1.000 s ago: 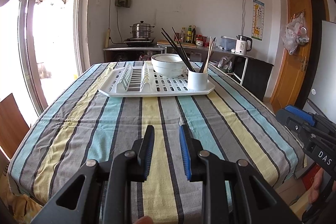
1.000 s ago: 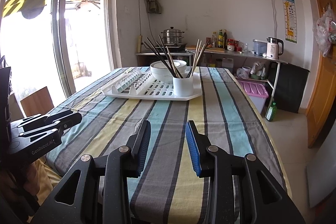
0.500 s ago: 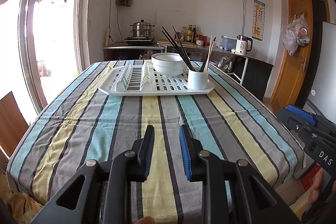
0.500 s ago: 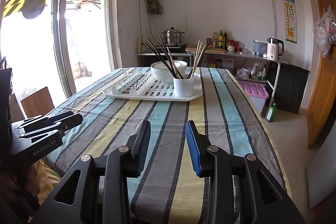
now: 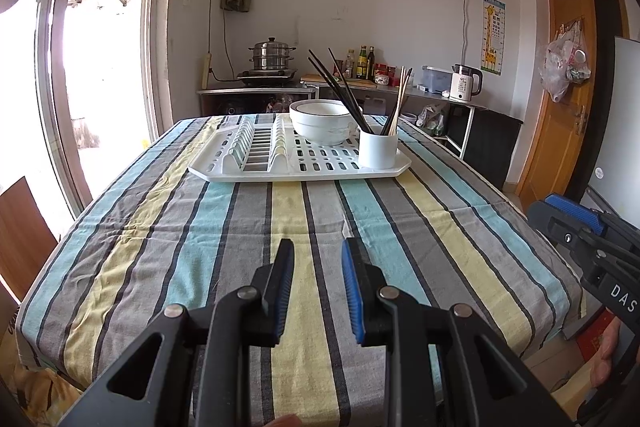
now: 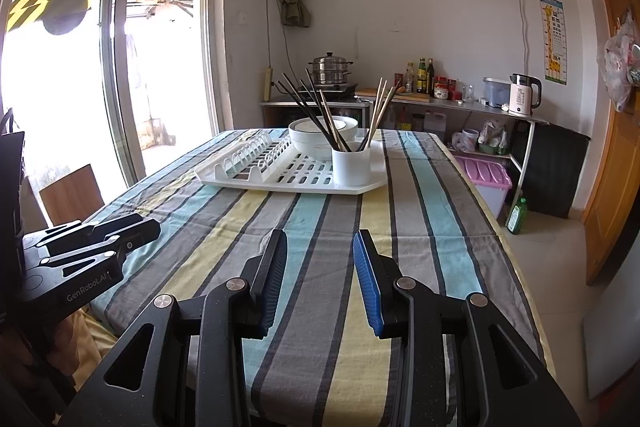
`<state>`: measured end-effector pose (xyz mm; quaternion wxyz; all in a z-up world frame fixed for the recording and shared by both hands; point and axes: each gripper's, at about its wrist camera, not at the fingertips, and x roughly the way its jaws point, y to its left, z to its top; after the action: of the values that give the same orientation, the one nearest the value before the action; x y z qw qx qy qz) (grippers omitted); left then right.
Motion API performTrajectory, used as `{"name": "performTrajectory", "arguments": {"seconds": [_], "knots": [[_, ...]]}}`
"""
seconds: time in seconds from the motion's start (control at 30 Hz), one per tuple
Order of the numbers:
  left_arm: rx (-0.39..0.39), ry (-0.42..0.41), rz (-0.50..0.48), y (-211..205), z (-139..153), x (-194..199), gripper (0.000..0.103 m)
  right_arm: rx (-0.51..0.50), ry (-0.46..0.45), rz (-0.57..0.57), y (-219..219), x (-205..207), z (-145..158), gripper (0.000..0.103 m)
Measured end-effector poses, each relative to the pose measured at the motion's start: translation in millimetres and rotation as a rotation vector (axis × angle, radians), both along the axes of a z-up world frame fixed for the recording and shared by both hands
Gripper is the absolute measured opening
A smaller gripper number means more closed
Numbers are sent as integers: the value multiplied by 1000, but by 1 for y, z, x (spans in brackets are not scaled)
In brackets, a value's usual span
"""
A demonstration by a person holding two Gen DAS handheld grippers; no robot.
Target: Organize utensils
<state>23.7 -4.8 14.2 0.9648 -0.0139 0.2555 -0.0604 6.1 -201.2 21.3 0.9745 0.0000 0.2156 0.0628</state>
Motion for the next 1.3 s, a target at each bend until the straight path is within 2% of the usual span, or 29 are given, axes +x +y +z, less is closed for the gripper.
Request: {"name": "performTrajectory", "arguments": {"seconds": [1.3], "knots": [[16, -10, -14, -6, 0, -4, 26, -1, 1, 0, 1, 0, 0, 36]]}}
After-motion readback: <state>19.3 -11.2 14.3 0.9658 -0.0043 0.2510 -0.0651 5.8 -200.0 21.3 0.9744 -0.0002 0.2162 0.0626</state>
